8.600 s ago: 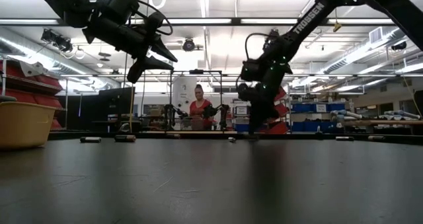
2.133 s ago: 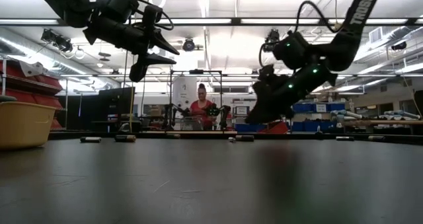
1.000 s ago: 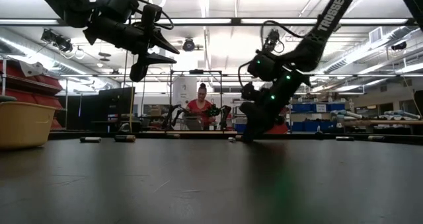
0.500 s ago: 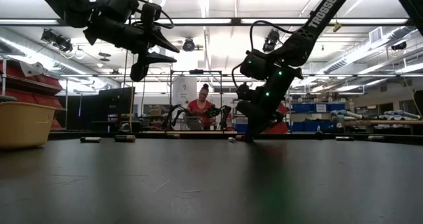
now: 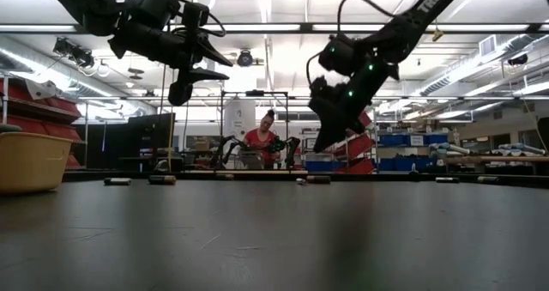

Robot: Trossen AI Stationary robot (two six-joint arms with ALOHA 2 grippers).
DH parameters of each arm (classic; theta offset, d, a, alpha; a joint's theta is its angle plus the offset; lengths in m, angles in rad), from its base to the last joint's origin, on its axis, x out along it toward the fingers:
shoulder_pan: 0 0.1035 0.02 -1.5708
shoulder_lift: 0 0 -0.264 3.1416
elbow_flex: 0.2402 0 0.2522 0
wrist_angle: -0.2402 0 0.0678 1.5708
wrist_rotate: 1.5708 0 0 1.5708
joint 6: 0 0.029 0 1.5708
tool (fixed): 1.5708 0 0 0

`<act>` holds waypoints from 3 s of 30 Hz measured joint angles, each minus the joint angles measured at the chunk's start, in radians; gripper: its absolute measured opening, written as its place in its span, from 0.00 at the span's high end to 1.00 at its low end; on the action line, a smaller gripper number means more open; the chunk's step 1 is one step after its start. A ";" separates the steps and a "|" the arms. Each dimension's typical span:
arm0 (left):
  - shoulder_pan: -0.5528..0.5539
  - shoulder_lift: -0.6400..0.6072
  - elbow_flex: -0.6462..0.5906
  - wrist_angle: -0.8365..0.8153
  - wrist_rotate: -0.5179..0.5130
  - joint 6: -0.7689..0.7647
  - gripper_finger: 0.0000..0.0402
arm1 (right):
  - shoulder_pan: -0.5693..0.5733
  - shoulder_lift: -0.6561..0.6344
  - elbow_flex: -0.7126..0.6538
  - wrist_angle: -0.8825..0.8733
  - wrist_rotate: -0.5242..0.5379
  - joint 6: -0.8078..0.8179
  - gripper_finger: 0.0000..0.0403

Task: Sort batteries
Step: Put the black battery into the yellow bin

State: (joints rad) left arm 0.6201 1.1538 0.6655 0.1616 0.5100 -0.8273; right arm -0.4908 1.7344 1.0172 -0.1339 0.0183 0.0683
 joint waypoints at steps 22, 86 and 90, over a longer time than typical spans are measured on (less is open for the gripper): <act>0.000 0.000 0.000 0.003 0.046 -0.012 0.67 | -0.103 0.142 0.049 0.009 -0.171 -0.048 0.53; -0.015 0.000 0.000 0.033 0.006 -0.223 0.59 | 0.209 -0.057 0.364 -0.181 -0.054 -0.069 0.94; -0.038 0.000 0.000 0.071 -0.001 -0.269 0.54 | 0.209 -0.007 0.406 -0.180 -0.079 -0.073 0.94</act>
State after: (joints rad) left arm 0.5822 1.1542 0.6651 0.2330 0.5085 -1.0961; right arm -0.2817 1.7274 1.4231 -0.3136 -0.0604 -0.0047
